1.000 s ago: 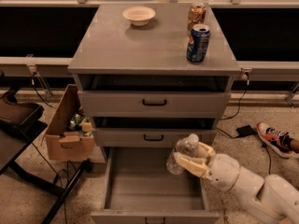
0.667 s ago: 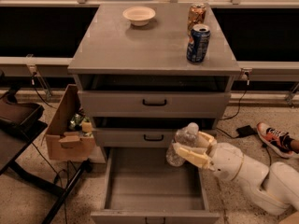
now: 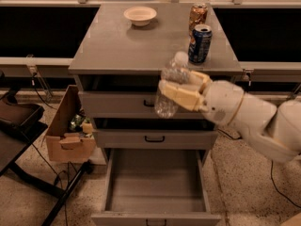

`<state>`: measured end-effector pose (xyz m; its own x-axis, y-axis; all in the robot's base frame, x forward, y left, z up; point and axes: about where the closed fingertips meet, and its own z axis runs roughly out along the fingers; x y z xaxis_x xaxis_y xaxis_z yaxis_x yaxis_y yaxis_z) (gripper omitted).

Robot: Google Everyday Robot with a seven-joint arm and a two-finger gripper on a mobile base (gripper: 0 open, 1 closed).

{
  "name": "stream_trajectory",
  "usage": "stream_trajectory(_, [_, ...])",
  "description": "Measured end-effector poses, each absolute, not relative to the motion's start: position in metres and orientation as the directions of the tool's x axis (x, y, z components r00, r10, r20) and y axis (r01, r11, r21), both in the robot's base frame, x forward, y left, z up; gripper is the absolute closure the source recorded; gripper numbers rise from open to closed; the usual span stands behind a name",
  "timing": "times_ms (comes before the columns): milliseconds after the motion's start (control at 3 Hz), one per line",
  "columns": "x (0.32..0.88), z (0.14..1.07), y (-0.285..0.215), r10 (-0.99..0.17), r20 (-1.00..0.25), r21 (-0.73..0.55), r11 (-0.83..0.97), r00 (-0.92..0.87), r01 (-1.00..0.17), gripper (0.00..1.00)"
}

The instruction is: Pick water bottle from bottom drawer and place on counter

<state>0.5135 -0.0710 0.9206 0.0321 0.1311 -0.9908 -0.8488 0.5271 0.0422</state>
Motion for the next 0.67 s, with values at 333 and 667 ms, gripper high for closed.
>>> stream_trajectory(333, [0.553, 0.991, -0.045, 0.122, -0.992, 0.045, 0.546, 0.027, -0.836, 1.0])
stream_trajectory(667, [0.6, 1.042, -0.036, 0.123, -0.992, 0.07, 0.581, 0.002, -0.811, 1.0])
